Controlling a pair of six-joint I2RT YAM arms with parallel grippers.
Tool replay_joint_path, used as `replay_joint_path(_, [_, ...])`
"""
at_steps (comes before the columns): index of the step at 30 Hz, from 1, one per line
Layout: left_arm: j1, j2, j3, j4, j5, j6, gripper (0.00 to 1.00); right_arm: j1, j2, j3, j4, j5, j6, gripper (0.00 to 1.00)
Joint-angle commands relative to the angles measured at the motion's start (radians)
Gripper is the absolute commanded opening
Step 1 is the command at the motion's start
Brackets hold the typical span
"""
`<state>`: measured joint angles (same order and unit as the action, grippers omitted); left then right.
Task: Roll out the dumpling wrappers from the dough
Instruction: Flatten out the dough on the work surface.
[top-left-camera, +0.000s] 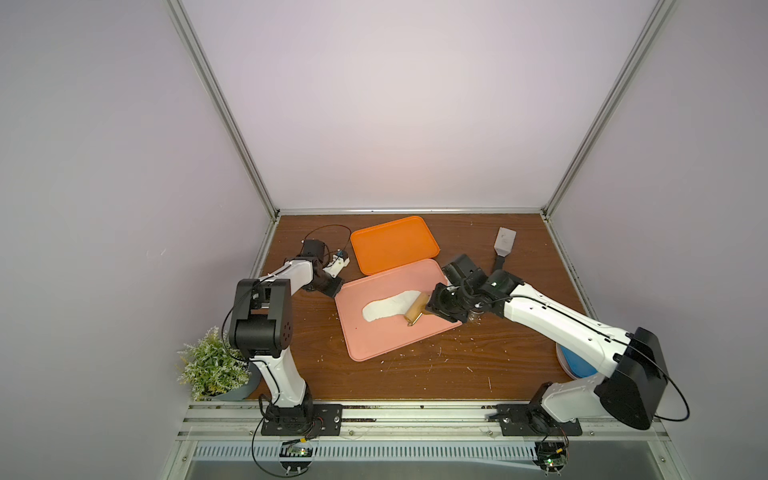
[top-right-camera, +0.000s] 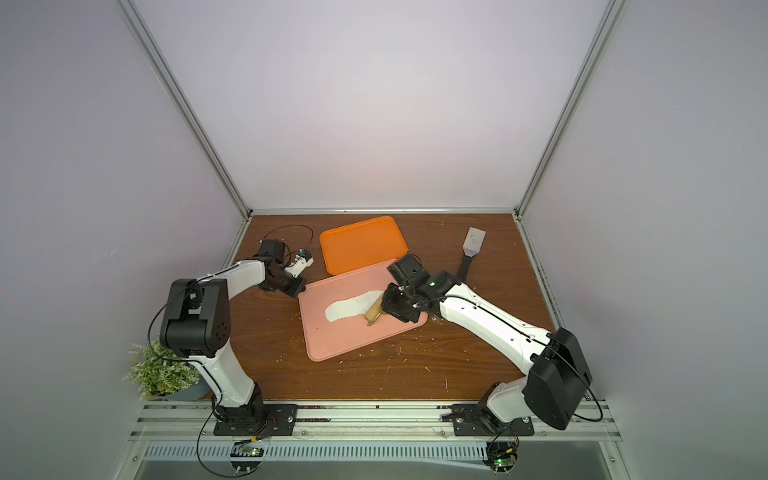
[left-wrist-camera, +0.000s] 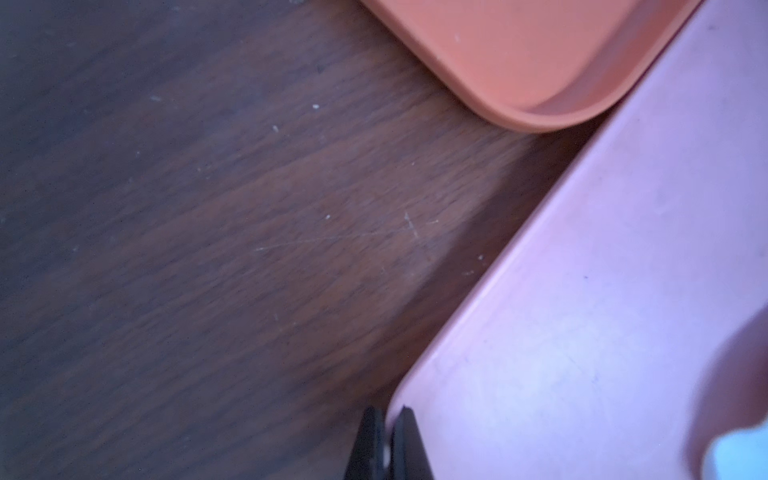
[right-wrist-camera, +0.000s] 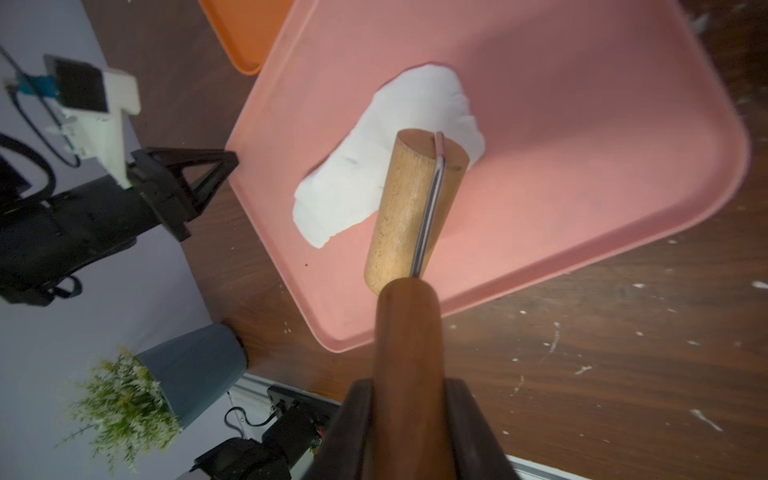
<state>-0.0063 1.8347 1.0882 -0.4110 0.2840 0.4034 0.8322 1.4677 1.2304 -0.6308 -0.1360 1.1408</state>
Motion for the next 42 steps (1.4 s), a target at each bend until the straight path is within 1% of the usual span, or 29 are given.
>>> replay_joint_path(1, [-0.008,0.123,-0.079,-0.031,-0.104,-0.014,0.0,0.054,0.068,0.099,0.087,0.006,0.016,0.0])
replay_joint_path(5, [-0.008,0.123,-0.078,-0.031,-0.105,-0.014,0.0,0.074,0.183,0.194,0.13,0.001,0.004,0.0])
replay_joint_path(10, [-0.008,0.126,-0.079,-0.029,-0.109,-0.013,0.0,0.074,0.286,0.279,0.155,0.011,-0.018,0.0])
replay_joint_path(13, [-0.008,0.128,-0.078,-0.027,-0.113,-0.014,0.0,0.072,0.321,0.262,0.163,-0.003,-0.02,0.0])
replay_joint_path(15, [-0.009,0.13,-0.079,-0.025,-0.116,-0.015,0.0,0.067,0.326,0.204,0.161,-0.03,-0.002,0.0])
replay_joint_path(17, [-0.009,0.13,-0.079,-0.022,-0.123,-0.014,0.0,0.06,0.311,0.122,0.169,-0.057,0.023,0.0])
replay_joint_path(22, [-0.008,0.127,-0.082,-0.011,-0.137,-0.017,0.0,0.019,0.2,-0.182,0.174,-0.089,0.115,0.0])
replay_joint_path(25, [-0.007,0.127,-0.082,-0.009,-0.142,-0.02,0.0,-0.002,0.135,-0.271,0.131,-0.069,0.126,0.0])
replay_joint_path(30, [-0.007,0.127,-0.08,-0.011,-0.142,-0.019,0.0,-0.042,0.065,-0.357,0.052,-0.043,0.134,0.0])
replay_joint_path(35, [-0.006,0.124,-0.082,-0.009,-0.144,-0.02,0.0,-0.052,0.035,-0.414,0.003,-0.034,0.136,0.0])
replay_joint_path(39, [-0.004,0.125,-0.081,-0.011,-0.144,-0.02,0.0,-0.052,0.003,-0.41,-0.046,-0.027,0.118,0.0])
replay_joint_path(42, [-0.005,0.126,-0.08,-0.012,-0.142,-0.02,0.0,-0.052,-0.023,-0.349,-0.079,-0.001,0.098,0.0])
